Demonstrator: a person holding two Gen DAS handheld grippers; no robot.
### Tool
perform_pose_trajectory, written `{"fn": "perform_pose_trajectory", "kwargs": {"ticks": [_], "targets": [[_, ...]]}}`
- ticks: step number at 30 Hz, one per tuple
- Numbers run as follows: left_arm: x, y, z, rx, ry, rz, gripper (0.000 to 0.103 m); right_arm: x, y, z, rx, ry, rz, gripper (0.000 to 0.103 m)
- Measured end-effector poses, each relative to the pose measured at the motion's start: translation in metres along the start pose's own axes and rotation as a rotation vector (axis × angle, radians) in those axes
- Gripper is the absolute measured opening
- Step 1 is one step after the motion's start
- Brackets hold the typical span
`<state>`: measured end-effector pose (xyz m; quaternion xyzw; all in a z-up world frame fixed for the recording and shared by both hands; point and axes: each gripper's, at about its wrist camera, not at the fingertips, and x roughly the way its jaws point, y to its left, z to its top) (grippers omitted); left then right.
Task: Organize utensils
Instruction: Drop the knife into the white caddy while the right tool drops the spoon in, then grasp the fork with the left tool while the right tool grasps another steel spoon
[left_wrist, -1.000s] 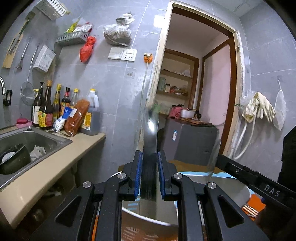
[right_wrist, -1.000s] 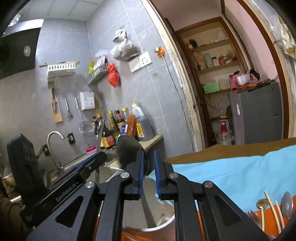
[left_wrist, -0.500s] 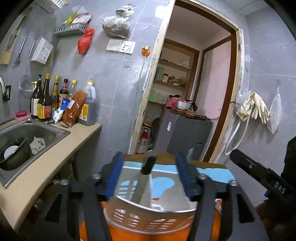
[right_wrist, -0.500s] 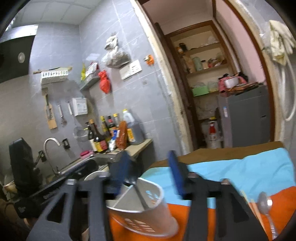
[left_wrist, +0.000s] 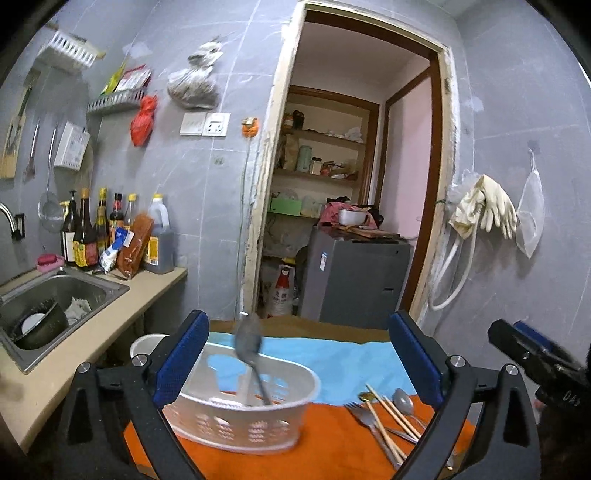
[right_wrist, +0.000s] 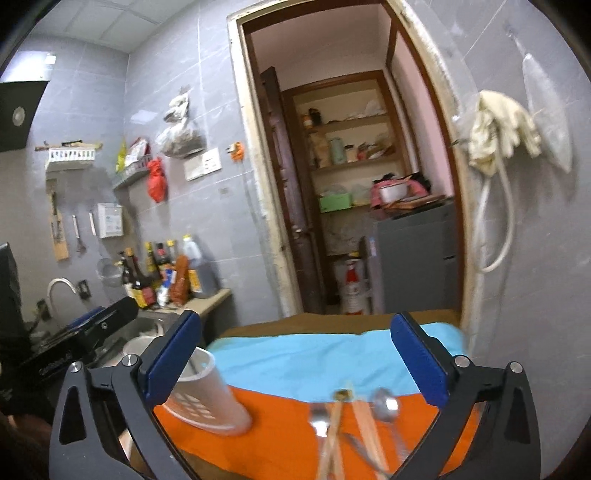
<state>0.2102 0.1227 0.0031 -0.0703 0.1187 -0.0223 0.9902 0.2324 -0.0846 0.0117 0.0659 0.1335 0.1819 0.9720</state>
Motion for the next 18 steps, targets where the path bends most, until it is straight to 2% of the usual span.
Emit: {"fn": "perform_pose_trajectory", "kwargs": {"ticks": [4, 9, 13, 18], "targets": [[-0.002, -0.031, -0.013, 0.033, 0.021, 0.028, 0.096, -0.020, -0.024, 0.000, -0.033, -0.002, -0.052, 0.103], [0.014, -0.058, -0.037, 0.041, 0.111, 0.033, 0.096, -0.026, -0.057, -0.007, -0.057, 0.033, -0.092, 0.103], [0.040, -0.072, -0.059, 0.028, 0.218, 0.017, 0.096, -0.016, -0.089, -0.022, -0.049, 0.109, -0.121, 0.103], [0.072, -0.082, -0.086, 0.033, 0.323, 0.013, 0.095, 0.009, -0.114, -0.042, -0.023, 0.202, -0.114, 0.102]]}}
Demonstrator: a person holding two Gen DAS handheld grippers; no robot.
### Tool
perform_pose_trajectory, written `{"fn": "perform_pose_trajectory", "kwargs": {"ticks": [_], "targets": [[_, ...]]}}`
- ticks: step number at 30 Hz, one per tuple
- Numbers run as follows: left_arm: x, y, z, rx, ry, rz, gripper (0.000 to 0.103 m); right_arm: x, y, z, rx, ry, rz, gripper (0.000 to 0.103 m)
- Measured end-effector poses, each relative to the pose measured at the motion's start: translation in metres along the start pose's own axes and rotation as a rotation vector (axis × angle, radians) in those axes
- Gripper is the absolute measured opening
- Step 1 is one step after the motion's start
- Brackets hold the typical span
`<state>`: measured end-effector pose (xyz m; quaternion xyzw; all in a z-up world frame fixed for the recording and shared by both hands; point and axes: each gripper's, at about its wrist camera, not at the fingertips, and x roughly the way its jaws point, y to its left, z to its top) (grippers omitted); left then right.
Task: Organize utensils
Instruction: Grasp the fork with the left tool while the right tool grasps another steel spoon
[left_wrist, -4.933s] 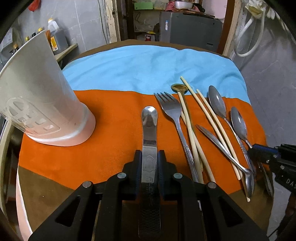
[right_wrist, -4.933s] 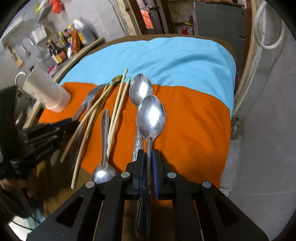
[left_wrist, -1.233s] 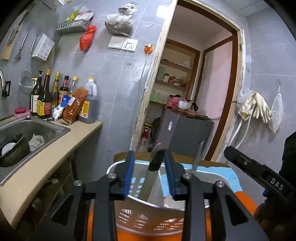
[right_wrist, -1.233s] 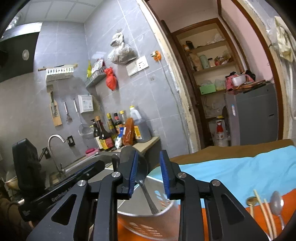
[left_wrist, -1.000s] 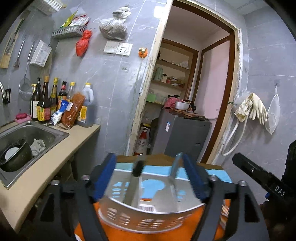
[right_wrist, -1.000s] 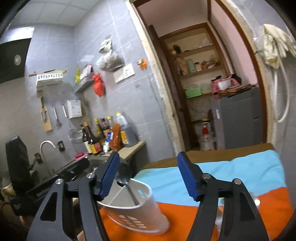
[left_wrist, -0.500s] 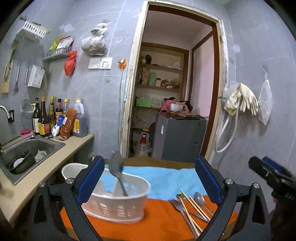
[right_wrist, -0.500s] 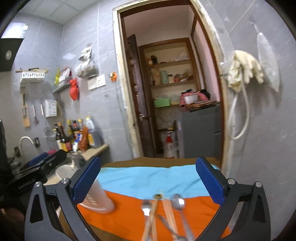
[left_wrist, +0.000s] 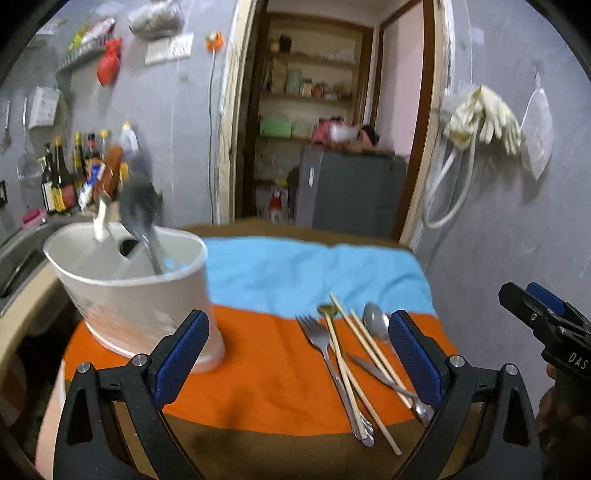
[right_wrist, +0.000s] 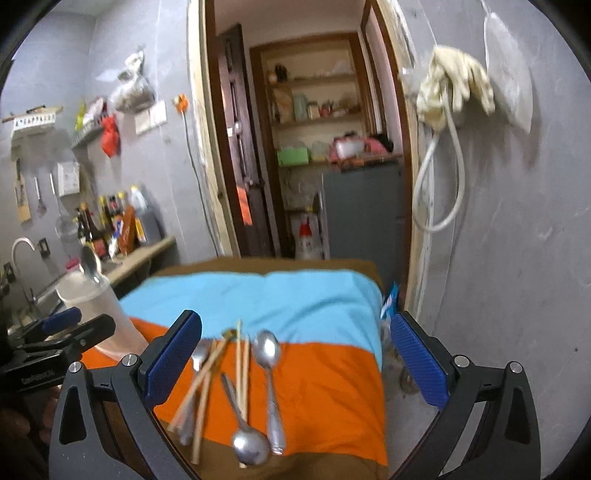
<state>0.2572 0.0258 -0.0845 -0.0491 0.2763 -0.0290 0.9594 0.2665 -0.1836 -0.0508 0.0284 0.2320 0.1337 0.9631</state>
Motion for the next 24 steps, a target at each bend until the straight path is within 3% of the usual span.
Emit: {"fn": "perform_pose_trajectory", "kwargs": {"ticks": [3, 11, 16, 19, 24], "targets": [[0.021, -0.003, -0.009, 0.009, 0.039, -0.004, 0.092, 0.019, -0.007, -0.009, 0.008, 0.052, 0.025, 0.093], [0.082, 0.006, -0.024, -0.028, 0.234, -0.056, 0.047, 0.077, -0.010, -0.023, -0.018, 0.252, 0.093, 0.050], [0.106, 0.012, -0.024, -0.070, 0.315, -0.105, 0.033, 0.107, 0.002, -0.044, -0.064, 0.412, 0.161, 0.032], [0.116, 0.013, -0.023, -0.082, 0.347, -0.133, 0.029, 0.114, 0.008, -0.053, -0.091, 0.470, 0.173, 0.030], [0.123, 0.017, -0.018, -0.109, 0.367, -0.170, 0.025, 0.115, 0.010, -0.051, -0.112, 0.485, 0.164, 0.029]]}}
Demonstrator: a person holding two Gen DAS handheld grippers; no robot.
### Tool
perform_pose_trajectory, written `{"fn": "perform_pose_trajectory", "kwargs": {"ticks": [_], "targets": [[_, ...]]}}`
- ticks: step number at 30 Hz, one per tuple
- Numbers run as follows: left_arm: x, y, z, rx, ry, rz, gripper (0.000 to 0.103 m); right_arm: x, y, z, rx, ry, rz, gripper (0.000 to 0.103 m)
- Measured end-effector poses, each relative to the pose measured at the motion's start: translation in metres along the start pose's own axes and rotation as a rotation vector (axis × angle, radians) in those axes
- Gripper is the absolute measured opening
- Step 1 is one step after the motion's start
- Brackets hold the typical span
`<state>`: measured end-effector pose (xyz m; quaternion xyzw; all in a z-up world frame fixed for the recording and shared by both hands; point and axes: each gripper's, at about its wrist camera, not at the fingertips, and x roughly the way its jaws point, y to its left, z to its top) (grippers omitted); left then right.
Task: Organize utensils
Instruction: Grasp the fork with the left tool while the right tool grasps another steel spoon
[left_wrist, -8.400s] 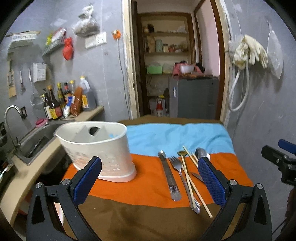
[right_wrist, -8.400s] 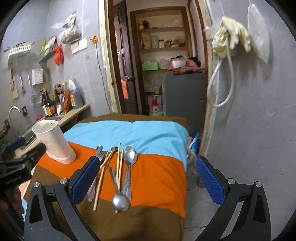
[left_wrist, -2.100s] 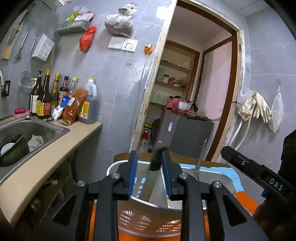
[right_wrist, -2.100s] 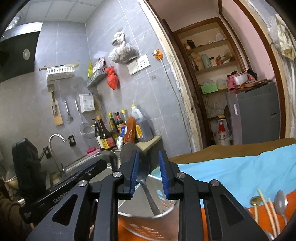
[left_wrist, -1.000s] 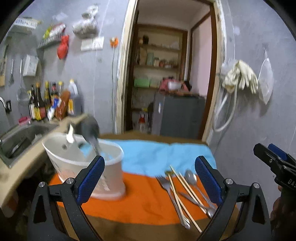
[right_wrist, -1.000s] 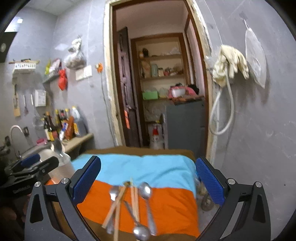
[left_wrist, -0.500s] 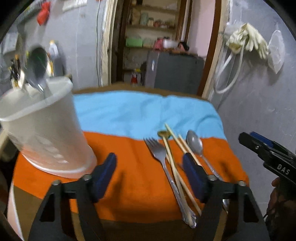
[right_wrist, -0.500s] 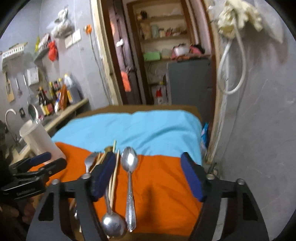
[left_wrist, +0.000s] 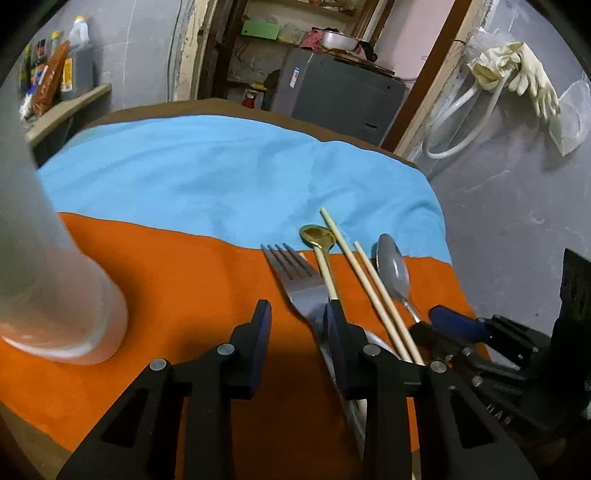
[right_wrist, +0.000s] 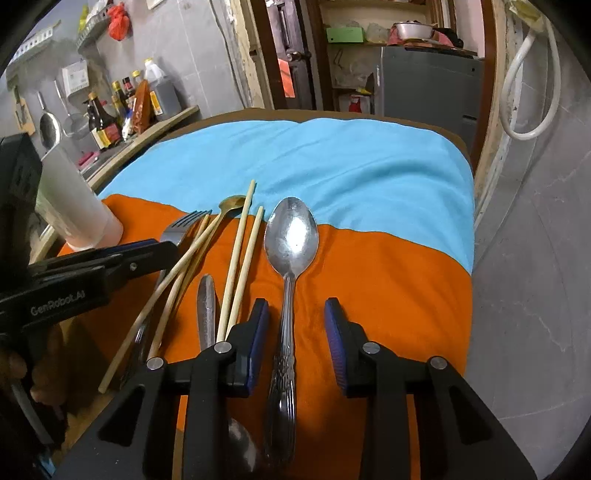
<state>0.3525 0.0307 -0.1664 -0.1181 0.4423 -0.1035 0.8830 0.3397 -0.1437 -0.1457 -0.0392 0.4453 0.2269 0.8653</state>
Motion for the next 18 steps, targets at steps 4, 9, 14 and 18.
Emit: {"fn": "perform_pose_trajectory", "kwargs": {"ticks": [4, 9, 14, 18], "targets": [[0.000, -0.001, 0.004, -0.004, 0.011, -0.016, 0.016, 0.005, 0.011, 0.004, -0.067, 0.019, -0.055, 0.029], [-0.003, 0.001, -0.001, -0.037, 0.009, -0.018, 0.002, 0.011, 0.015, 0.008, -0.091, 0.030, -0.082, 0.023], [-0.012, 0.010, -0.010, -0.072, 0.012, -0.030, 0.002, 0.003, 0.010, 0.000, -0.083, 0.038, -0.092, 0.006], [-0.011, 0.010, -0.009, -0.080, 0.022, -0.033, 0.002, 0.003, 0.008, 0.002, -0.058, 0.054, -0.086, 0.007]]}}
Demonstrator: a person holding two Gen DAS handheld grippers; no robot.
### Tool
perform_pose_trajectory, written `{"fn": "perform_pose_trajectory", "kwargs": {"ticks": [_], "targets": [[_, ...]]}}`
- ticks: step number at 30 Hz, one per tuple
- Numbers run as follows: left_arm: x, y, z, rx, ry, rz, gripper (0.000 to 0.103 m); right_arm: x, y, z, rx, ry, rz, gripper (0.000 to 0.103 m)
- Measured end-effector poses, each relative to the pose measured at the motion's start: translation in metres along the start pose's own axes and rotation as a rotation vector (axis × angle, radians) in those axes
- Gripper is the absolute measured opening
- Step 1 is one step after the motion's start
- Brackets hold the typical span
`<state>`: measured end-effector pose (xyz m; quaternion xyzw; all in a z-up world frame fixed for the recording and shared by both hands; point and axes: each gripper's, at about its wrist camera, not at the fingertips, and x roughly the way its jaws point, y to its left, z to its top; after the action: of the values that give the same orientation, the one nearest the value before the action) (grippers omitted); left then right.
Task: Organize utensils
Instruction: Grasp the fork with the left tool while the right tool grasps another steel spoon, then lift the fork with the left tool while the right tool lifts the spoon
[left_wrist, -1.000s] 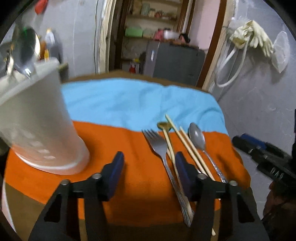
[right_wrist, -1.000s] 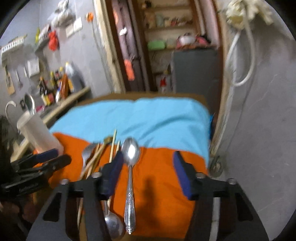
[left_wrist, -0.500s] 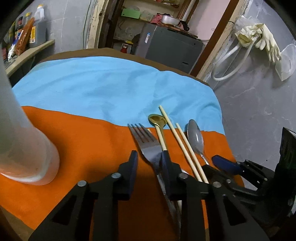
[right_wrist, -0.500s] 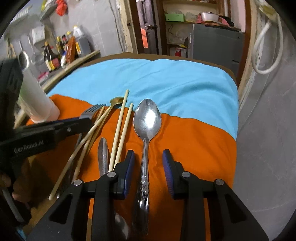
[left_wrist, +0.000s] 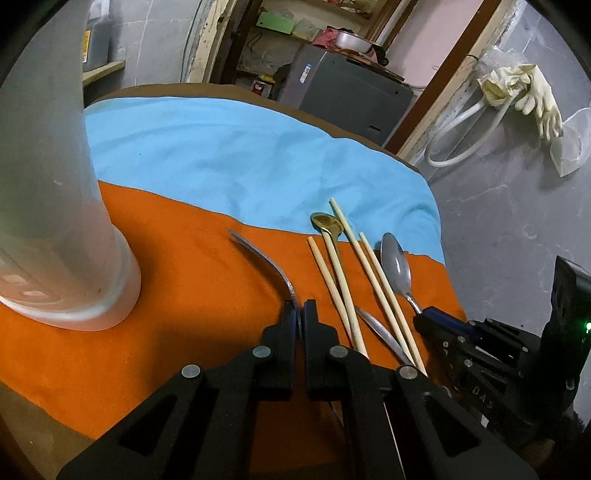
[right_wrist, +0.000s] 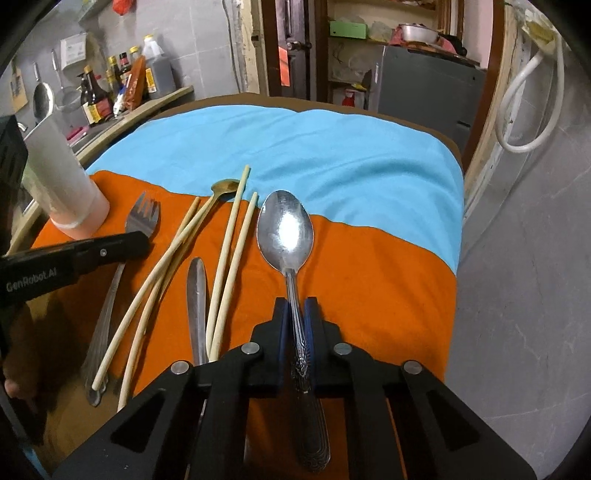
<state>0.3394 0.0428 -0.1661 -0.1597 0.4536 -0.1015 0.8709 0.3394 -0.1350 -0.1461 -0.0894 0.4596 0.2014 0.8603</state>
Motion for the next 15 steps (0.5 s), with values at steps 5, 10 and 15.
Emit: {"fn": "perform_pose_trajectory", "kwargs": {"ticks": [5, 10, 15], "targets": [[0.004, -0.003, 0.003, 0.013, 0.028, 0.012, 0.002, 0.009, 0.001, 0.013, 0.000, 0.027, 0.021, 0.012], [0.001, -0.004, 0.002, 0.015, 0.030, 0.013, 0.001, 0.011, 0.000, 0.015, 0.011, 0.042, 0.028, 0.009], [-0.008, -0.007, -0.002, 0.028, 0.018, -0.010, 0.000, 0.001, -0.004, 0.003, 0.066, 0.013, 0.058, 0.004]]}}
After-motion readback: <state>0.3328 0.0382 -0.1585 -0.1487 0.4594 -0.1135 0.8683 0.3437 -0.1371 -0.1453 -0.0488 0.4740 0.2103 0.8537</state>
